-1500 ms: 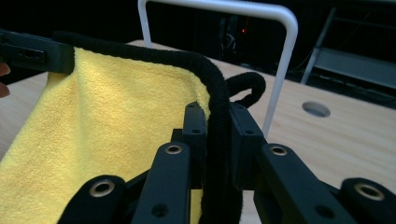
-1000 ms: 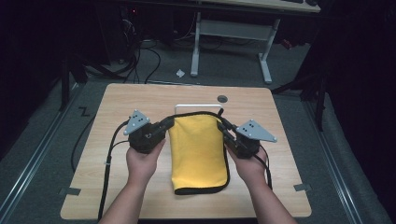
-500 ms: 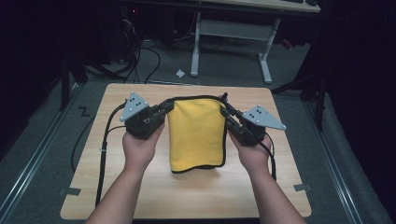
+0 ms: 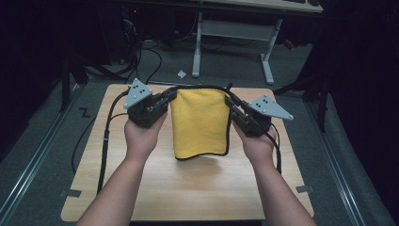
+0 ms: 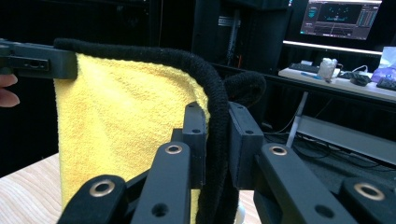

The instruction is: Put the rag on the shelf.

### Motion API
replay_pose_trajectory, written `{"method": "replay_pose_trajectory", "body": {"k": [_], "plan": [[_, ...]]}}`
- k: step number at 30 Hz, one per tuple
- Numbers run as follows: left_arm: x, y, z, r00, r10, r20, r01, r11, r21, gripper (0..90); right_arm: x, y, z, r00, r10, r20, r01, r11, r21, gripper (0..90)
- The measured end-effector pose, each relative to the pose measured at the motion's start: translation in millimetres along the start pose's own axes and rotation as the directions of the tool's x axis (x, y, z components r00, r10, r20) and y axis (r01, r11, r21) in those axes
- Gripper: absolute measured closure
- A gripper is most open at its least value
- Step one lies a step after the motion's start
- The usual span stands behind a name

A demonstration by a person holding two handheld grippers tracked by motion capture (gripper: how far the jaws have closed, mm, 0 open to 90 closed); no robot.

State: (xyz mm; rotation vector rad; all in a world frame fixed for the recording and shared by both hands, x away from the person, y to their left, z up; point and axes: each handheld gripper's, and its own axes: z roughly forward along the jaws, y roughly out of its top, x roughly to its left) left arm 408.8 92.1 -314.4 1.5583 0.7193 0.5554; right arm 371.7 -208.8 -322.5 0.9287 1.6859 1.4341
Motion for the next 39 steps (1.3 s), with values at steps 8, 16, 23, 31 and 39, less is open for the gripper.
{"method": "replay_pose_trajectory", "body": {"k": [8,16,23,31,39], "plan": [[6.9,9.6,12.3,0.9992,0.035,-0.017,-0.035,0.9994,0.004,84.5,-7.9,-0.5,11.0,0.9999,0.017,0.0,-0.017,1.0,-0.002,79.9],[22.6,22.0,36.2,0.9982,0.047,-0.036,-0.046,0.9988,0.013,84.4,-23.8,8.0,31.4,0.9991,0.041,0.015,-0.041,0.999,-0.013,79.8],[43.5,24.6,56.7,0.9951,0.073,-0.067,-0.07,0.9968,0.038,84.3,-37.4,10.2,61.3,0.9988,0.047,0.009,-0.047,0.999,0.008,79.6],[61.5,21.2,79.7,0.9926,0.084,-0.088,-0.081,0.9961,0.033,84.0,-53.0,12.2,88.5,0.9991,0.038,0.02,-0.038,0.999,0.012,79.5],[70.3,14.9,98.0,0.9929,0.077,-0.091,-0.072,0.9958,0.055,83.7,-66.8,8.8,105.8,0.9996,0.011,0.026,-0.012,0.999,0.039,79.2]]}}
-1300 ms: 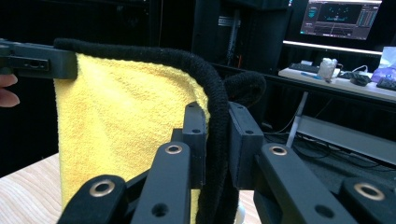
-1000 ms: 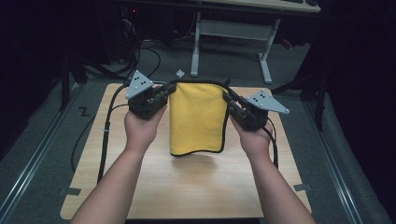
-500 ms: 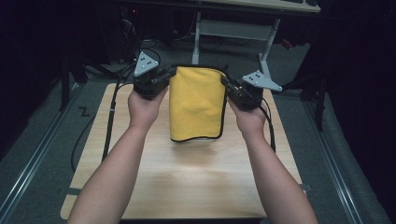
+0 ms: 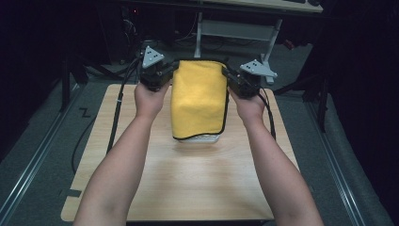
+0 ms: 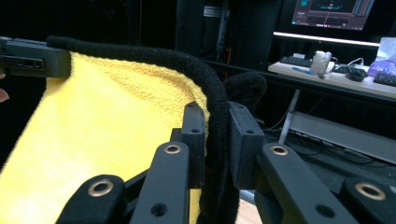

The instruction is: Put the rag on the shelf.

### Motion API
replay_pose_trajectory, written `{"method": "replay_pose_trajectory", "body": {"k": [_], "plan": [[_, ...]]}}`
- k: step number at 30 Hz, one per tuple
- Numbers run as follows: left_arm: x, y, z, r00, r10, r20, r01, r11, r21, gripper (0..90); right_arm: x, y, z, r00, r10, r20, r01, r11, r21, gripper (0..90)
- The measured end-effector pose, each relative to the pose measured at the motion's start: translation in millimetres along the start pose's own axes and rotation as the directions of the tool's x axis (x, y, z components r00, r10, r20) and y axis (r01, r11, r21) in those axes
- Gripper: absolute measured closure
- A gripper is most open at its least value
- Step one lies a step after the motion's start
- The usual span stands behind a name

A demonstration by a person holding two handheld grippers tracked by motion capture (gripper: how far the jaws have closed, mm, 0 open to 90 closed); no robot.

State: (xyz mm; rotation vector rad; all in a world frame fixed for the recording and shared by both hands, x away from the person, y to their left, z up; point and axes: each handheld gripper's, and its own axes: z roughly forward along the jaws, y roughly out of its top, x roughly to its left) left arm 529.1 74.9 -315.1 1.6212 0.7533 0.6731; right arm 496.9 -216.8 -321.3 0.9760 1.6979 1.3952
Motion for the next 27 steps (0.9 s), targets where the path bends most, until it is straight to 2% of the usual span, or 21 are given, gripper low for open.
{"method": "replay_pose_trajectory", "body": {"k": [3,7,16,27], "plan": [[1.3,-6.7,7.0,1.0,-0.003,-0.001,0.003,0.9994,0.034,83.5,-3.7,-6.1,6.1,1.0,0.004,0.005,-0.004,0.999,0.034,79.2],[4.7,-21.0,13.9,0.9996,-0.027,0.0,0.027,0.9972,0.069,83.4,-6.1,-13.7,13.2,1.0,-0.008,0.001,0.008,0.997,0.08,79.0],[10.5,-45.3,21.2,0.9982,-0.059,0.012,0.057,0.9885,0.14,83.4,-4.5,-28.3,23.0,0.998,-0.062,-0.012,0.063,0.987,0.15,78.7],[11.6,-76.1,23.5,0.995,-0.09,0.042,0.08,0.9747,0.209,83.5,-5.4,-58.2,27.7,0.9981,-0.047,-0.039,0.054,0.977,0.208,78.6]]}}
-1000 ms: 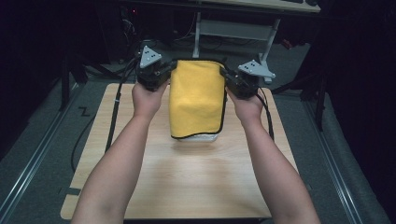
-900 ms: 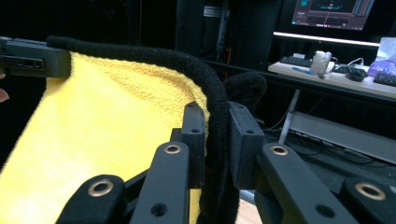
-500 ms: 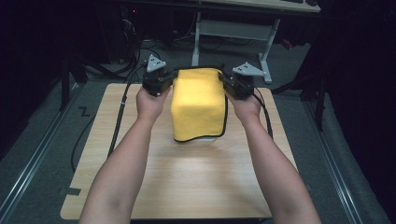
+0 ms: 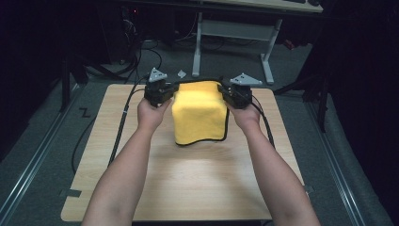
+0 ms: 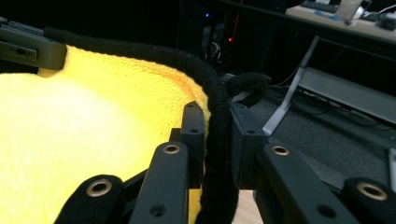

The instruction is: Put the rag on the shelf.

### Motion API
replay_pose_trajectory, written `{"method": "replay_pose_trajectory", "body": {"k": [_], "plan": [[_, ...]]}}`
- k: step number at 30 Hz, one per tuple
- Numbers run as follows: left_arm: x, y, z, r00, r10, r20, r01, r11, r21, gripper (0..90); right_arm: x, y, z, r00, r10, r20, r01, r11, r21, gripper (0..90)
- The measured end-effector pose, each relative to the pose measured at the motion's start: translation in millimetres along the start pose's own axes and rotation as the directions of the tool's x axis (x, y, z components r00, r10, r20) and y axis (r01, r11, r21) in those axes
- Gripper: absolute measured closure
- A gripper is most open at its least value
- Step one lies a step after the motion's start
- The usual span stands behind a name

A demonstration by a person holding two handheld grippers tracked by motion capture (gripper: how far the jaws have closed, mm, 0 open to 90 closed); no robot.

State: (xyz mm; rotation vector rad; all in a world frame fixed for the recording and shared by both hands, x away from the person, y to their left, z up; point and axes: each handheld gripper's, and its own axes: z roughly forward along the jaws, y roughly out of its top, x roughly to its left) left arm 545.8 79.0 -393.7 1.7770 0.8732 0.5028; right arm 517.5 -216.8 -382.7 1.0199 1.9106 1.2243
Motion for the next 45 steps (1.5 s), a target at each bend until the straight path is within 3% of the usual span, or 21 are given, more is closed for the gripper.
{"method": "replay_pose_trajectory", "body": {"k": [6,18,27,45], "plan": [[0.9,-11.5,4.2,0.9997,-0.017,0.016,0.017,0.9993,0.032,83.6,-0.6,-5.5,1.8,0.9998,0.018,-0.01,-0.018,1.0,0.021,78.4],[-2.7,-18.6,4.2,0.9991,-0.016,0.038,0.014,0.998,0.061,83.8,-3.8,-7.7,2.4,0.9998,-0.009,-0.016,0.01,0.998,0.062,78.4],[-1.3,-30.9,9.9,0.9979,-0.036,0.055,0.03,0.995,0.095,83.8,-5.1,-18.1,8.0,0.9996,0.0,-0.027,0.002,0.995,0.098,78.3],[0.3,-56.8,14.5,0.9923,-0.086,0.088,0.074,0.9873,0.14,83.7,-8.5,-40.8,14.1,0.9887,0.131,-0.073,-0.122,0.986,0.113,77.4]]}}
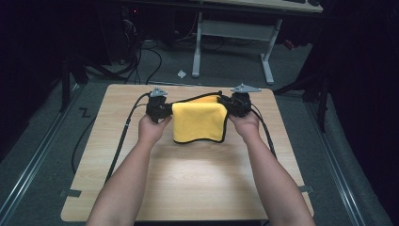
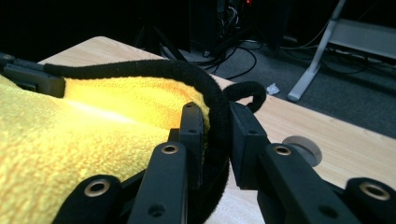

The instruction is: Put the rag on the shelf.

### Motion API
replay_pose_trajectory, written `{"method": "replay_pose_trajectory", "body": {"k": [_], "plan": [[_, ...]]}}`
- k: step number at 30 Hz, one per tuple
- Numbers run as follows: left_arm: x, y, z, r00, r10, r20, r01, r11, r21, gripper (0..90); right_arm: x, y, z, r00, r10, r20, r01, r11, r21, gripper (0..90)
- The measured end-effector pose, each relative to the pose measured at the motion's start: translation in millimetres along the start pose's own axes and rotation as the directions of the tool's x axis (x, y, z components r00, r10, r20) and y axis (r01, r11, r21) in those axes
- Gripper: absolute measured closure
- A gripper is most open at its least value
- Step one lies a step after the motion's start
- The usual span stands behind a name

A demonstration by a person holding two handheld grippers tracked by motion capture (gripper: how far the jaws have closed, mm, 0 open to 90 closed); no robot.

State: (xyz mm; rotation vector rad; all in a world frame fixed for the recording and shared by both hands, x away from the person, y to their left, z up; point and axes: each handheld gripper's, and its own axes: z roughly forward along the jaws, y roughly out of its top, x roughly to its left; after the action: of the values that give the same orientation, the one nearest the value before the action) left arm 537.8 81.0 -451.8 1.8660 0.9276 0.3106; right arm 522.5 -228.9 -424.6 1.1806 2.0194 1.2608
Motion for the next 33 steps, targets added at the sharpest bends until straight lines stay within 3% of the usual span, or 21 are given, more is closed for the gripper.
{"method": "replay_pose_trajectory", "body": {"k": [11,22,33], "plan": [[1.2,-15.1,-1.1,0.9997,-0.017,0.017,0.017,0.9998,0.006,83.7,-3.7,-14.2,5.9,0.9978,0.058,-0.032,-0.058,0.998,0.01,75.8],[5.0,-25.8,-0.5,0.998,-0.044,0.045,0.043,0.9985,0.033,82.1,-5.4,-24.9,10.9,0.9972,0.074,-0.012,-0.074,0.997,0.029,75.6],[6.7,-25.4,0.1,0.9966,-0.073,0.039,0.071,0.9968,0.037,67.9,-8.5,-22.1,8.0,0.9976,0.068,0.014,-0.068,0.997,0.027,69.4]]}}
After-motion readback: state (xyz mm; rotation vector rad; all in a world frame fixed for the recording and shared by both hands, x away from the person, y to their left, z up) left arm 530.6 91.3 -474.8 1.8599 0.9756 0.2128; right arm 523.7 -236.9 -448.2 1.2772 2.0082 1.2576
